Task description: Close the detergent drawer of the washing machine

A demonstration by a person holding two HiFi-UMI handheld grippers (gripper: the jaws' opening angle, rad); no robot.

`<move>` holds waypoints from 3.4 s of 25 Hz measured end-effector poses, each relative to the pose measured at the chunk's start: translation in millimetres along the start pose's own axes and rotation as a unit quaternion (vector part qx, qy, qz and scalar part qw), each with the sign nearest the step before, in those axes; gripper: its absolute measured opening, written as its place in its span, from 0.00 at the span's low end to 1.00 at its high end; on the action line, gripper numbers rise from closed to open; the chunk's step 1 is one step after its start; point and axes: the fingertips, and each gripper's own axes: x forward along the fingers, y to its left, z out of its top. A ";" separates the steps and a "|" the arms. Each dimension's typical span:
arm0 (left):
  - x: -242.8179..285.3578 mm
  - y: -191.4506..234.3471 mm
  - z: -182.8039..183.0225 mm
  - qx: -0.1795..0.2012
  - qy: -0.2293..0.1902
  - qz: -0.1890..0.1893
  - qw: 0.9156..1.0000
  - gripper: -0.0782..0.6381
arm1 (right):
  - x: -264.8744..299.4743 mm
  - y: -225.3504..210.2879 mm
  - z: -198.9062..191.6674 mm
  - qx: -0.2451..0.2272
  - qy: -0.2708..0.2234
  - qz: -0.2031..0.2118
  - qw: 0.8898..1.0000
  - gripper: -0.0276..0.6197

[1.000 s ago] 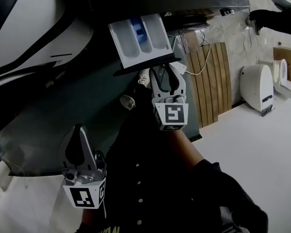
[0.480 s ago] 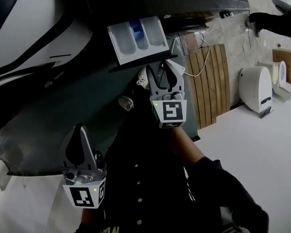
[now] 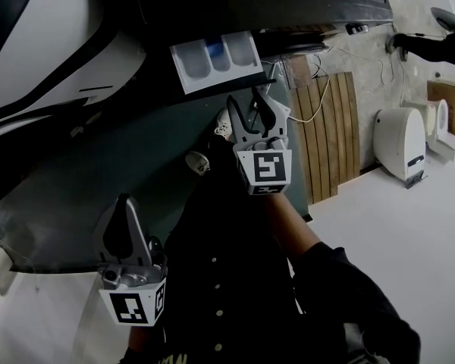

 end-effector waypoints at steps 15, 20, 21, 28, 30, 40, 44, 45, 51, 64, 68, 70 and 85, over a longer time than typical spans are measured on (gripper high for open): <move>9.6 5.5 2.7 -0.006 0.005 0.015 1.000 0.12 | 27.1 -3.3 12.5 -0.005 0.002 0.015 1.000 0.35; 13.2 9.7 3.8 -0.012 0.004 0.018 1.000 0.12 | 37.6 -4.0 18.4 -0.008 0.002 0.014 1.000 0.35; 14.0 10.5 3.7 -0.013 0.005 0.018 1.000 0.12 | 39.3 -3.6 19.9 -0.006 0.003 0.013 1.000 0.35; 22.2 13.7 4.6 -0.015 0.008 0.022 1.000 0.12 | 54.0 -5.0 28.0 -0.006 0.003 0.018 1.000 0.35; 23.3 14.9 4.5 -0.016 0.009 0.024 1.000 0.12 | 57.4 -5.6 30.0 -0.006 0.002 0.016 1.000 0.35; 33.3 20.9 2.3 -0.023 0.014 0.028 0.999 0.12 | 78.1 -8.5 40.0 -0.002 -0.002 0.016 1.000 0.35; 35.6 23.6 2.1 -0.026 0.016 0.031 0.999 0.12 | 82.1 -11.4 41.5 0.001 -0.004 0.002 1.000 0.31; 36.0 24.7 1.6 -0.027 0.017 0.031 0.999 0.12 | 82.2 -11.7 41.7 0.001 -0.005 0.000 1.000 0.31; 38.6 28.4 -1.5 -0.030 0.021 0.031 0.999 0.12 | 83.8 -12.3 42.9 0.003 -0.004 -0.007 1.000 0.31; 44.8 30.4 1.4 -0.031 0.018 0.026 0.999 0.12 | 86.2 -17.8 43.7 0.012 0.000 -0.041 0.999 0.27; 44.2 31.8 0.3 -0.030 0.021 0.029 0.999 0.12 | 89.9 -16.9 43.6 0.013 0.002 -0.039 0.999 0.28; 43.0 32.6 0.5 -0.029 0.021 0.031 0.999 0.12 | 89.9 -15.5 43.5 0.013 0.003 -0.038 0.999 0.30; 38.3 39.0 20.9 -0.022 0.004 0.042 0.999 0.12 | 81.8 -14.8 51.8 -0.013 0.011 0.009 1.000 0.32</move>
